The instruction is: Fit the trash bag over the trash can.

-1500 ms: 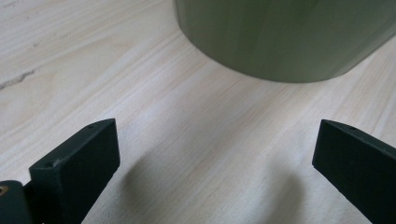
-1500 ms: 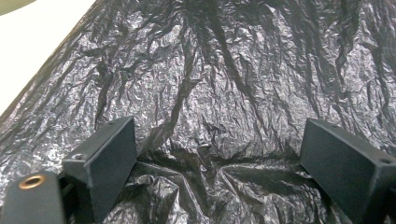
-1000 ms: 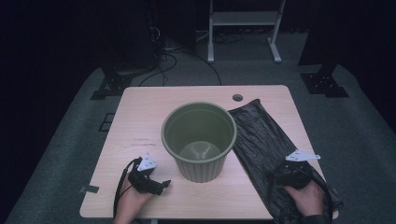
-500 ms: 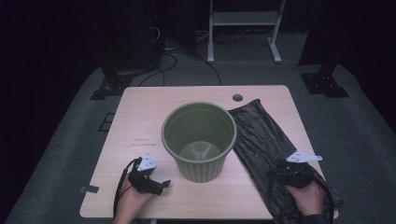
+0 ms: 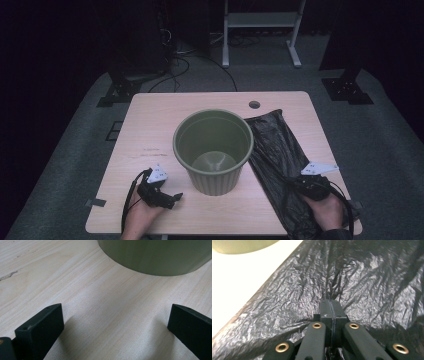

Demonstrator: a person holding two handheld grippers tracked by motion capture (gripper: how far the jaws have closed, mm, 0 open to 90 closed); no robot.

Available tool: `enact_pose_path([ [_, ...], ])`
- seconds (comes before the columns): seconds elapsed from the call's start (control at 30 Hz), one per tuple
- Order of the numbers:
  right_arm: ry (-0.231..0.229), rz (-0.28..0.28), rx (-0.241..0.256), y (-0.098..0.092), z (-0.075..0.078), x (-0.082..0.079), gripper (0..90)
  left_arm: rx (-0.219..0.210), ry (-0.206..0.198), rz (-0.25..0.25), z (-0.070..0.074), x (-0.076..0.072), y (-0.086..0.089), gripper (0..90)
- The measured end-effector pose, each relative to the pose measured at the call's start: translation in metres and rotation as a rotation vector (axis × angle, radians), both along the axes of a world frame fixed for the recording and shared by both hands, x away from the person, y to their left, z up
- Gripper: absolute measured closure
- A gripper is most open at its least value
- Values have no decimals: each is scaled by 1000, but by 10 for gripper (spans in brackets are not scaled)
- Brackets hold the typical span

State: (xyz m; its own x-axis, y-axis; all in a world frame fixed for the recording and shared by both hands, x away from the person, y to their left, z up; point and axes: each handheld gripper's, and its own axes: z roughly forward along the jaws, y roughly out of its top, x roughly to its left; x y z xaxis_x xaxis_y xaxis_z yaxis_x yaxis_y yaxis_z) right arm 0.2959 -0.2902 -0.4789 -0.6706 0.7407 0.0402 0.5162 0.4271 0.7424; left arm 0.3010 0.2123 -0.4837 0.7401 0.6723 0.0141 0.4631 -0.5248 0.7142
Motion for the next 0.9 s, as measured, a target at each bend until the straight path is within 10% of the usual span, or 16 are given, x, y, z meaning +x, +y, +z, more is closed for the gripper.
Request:
enact_pose_path([
  [0.47,29,151,21,38,4,3,867,-1,0,0,0,0,0,0],
  [0.9,-48,3,1,21,35,4,388,-1,0,0,0,0,0,0],
])
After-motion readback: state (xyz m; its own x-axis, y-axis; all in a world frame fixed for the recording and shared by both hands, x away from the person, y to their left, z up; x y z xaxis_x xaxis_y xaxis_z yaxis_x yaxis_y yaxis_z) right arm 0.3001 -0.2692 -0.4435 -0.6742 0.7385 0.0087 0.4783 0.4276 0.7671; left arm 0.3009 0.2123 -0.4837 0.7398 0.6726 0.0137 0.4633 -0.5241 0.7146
